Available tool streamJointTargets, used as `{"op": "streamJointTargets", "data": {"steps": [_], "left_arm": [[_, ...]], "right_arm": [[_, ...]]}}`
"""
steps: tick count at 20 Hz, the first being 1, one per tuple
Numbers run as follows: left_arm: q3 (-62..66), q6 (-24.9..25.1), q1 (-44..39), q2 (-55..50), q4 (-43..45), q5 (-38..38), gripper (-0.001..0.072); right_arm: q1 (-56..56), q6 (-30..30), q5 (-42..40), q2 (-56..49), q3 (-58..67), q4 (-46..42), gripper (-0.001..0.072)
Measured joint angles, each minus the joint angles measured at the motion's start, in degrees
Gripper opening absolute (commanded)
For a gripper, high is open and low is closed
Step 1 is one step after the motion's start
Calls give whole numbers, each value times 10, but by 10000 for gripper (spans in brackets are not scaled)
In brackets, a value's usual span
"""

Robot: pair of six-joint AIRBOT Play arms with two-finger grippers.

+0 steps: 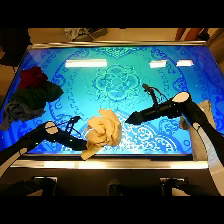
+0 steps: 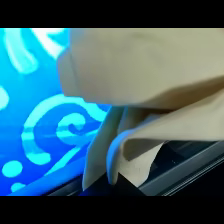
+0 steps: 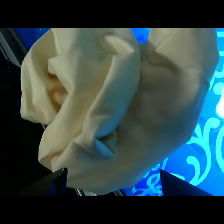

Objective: Fold the shirts.

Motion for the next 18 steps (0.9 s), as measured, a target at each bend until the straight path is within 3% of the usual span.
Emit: {"op": "streamJointTargets", "data": {"steps": [8, 9, 10, 11, 15, 18], "left_arm": [[-5, 0, -16, -1, -9, 34, 34], [-5, 0, -16, 0, -9, 34, 33], [-5, 0, -17, 2, -9, 34, 33], [-5, 0, -17, 5, -9, 33, 33], [14, -10, -17, 33, 8, 28, 32], [85, -43, -17, 77, 88, 22, 31]], "right_arm": [[65, -34, -81, -63, -24, 92, 697], [81, -39, -102, -68, -25, 101, 574], [92, -43, -123, -71, -25, 106, 345], [102, -45, -140, -73, -25, 111, 51], [106, -61, -154, -70, -18, 114, 42], [69, -73, -146, -29, 16, 85, 41]]}}
